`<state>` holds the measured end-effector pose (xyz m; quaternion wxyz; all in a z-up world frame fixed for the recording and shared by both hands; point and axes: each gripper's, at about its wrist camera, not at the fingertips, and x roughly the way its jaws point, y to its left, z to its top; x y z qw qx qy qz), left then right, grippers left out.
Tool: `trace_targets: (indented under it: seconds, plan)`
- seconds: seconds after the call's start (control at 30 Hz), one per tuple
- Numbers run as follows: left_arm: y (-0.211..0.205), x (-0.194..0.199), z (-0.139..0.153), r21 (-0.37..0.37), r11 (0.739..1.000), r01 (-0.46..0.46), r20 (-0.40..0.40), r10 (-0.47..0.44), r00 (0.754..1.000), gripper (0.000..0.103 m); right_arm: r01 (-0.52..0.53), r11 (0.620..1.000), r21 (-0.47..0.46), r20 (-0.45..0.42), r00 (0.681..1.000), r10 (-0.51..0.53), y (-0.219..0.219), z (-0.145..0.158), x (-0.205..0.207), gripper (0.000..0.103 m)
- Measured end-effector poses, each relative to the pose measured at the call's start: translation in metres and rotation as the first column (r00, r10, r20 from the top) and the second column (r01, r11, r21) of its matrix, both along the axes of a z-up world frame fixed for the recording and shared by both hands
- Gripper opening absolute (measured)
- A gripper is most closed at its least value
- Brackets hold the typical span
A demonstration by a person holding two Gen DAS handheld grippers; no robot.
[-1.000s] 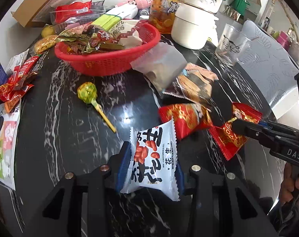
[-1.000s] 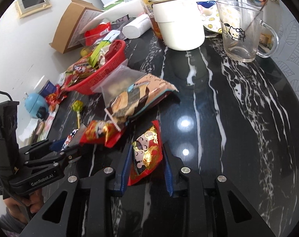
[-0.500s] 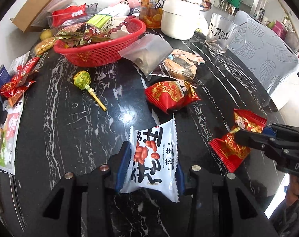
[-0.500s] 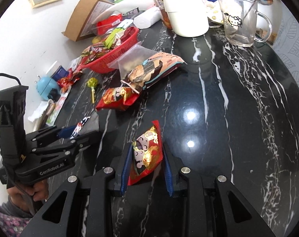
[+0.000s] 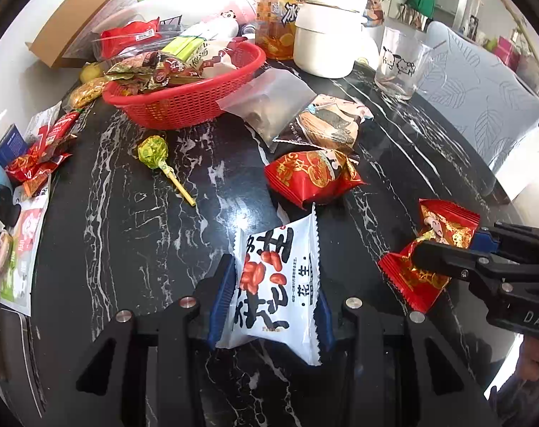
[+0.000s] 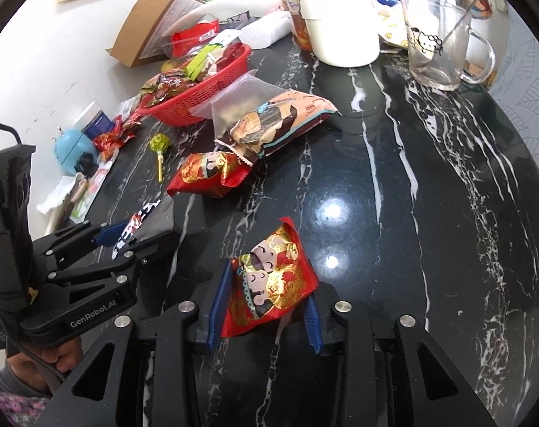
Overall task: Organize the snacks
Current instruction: 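Lift the white peanut bag with the left gripper while the right gripper lifts the red-gold packet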
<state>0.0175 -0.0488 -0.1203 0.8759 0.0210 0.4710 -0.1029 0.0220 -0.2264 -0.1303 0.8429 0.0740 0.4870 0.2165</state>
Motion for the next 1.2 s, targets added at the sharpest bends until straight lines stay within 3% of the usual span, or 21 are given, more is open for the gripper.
trace_targets:
  seconds: [0.2,0.53,0.9,1.2]
  plan:
    - [0.010,0.003,0.002,-0.074,0.997,-0.018,-0.032,0.016,0.999,0.038,0.001,0.998,0.059,0.002,1.000,-0.002,-0.004,0.003,0.000,0.028]
    - [0.019,-0.004,0.022,-0.102,0.994,-0.026,0.003,0.026,1.000,0.038,0.007,0.993,0.115,0.006,1.000,-0.007,-0.009,0.014,-0.001,0.026]
    - [0.024,-0.003,0.063,-0.120,0.993,-0.017,0.106,0.030,0.994,0.038,-0.058,0.988,0.142,0.082,0.996,0.047,-0.002,0.047,0.001,0.026]
    - [0.030,0.009,0.103,-0.165,0.986,-0.011,0.221,0.048,0.974,0.038,-0.121,0.981,0.150,0.176,0.980,0.094,0.007,0.086,0.019,0.026]
